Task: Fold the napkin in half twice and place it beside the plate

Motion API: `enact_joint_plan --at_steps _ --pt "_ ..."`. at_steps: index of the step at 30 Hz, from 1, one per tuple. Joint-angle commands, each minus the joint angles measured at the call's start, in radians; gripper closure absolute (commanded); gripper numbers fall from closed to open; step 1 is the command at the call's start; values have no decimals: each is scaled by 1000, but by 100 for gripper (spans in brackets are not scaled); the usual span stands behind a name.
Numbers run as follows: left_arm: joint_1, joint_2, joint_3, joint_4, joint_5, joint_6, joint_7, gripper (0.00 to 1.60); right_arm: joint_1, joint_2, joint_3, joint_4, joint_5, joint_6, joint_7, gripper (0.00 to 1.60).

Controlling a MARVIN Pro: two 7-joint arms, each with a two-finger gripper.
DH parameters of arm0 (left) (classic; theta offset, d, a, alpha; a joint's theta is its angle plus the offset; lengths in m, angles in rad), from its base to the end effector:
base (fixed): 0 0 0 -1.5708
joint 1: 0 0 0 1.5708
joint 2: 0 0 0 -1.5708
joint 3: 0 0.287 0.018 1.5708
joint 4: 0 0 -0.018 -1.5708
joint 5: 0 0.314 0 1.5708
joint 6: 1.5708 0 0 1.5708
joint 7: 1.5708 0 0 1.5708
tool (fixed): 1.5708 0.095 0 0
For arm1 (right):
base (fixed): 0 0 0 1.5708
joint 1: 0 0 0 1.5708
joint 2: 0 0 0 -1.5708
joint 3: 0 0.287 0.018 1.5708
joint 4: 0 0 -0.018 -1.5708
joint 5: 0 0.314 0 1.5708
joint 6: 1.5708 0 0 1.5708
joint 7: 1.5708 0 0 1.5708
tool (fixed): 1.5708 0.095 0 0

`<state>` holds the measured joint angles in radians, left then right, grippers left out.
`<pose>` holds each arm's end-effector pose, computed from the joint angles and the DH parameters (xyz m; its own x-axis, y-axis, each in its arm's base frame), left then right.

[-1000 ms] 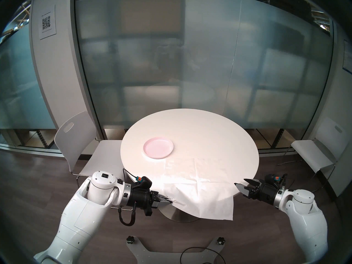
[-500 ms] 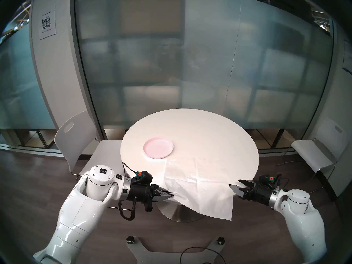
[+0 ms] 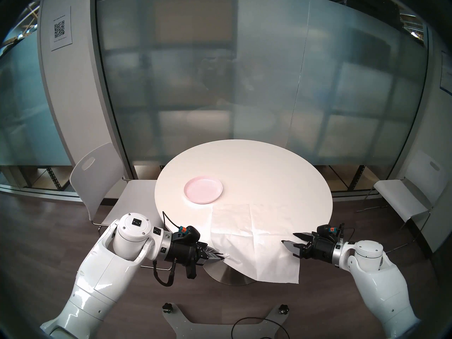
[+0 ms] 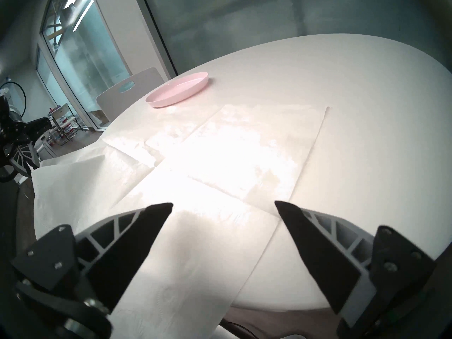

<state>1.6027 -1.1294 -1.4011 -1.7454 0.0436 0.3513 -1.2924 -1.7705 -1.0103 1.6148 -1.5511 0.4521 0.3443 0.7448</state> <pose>0.3266 -0.0249 -0.3085 0.1938 -0.4835 0.8536 -0.9763 -0.1803 0.1195 0.3354 -0.1195 -0.3594 0.5151 0.0853 0.8528 0.5617 -0.7852 -0.2607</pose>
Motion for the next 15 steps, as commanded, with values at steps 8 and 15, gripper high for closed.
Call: enact_joint_plan --at_steps 8,15 --pt "-57 -1 -8 -10 2 -12 -18 160 71 6 -47 -4 -29 5 28 0" --pt "-42 11 -9 -44 15 -41 -20 160 78 11 -58 -2 -45 8 37 0"
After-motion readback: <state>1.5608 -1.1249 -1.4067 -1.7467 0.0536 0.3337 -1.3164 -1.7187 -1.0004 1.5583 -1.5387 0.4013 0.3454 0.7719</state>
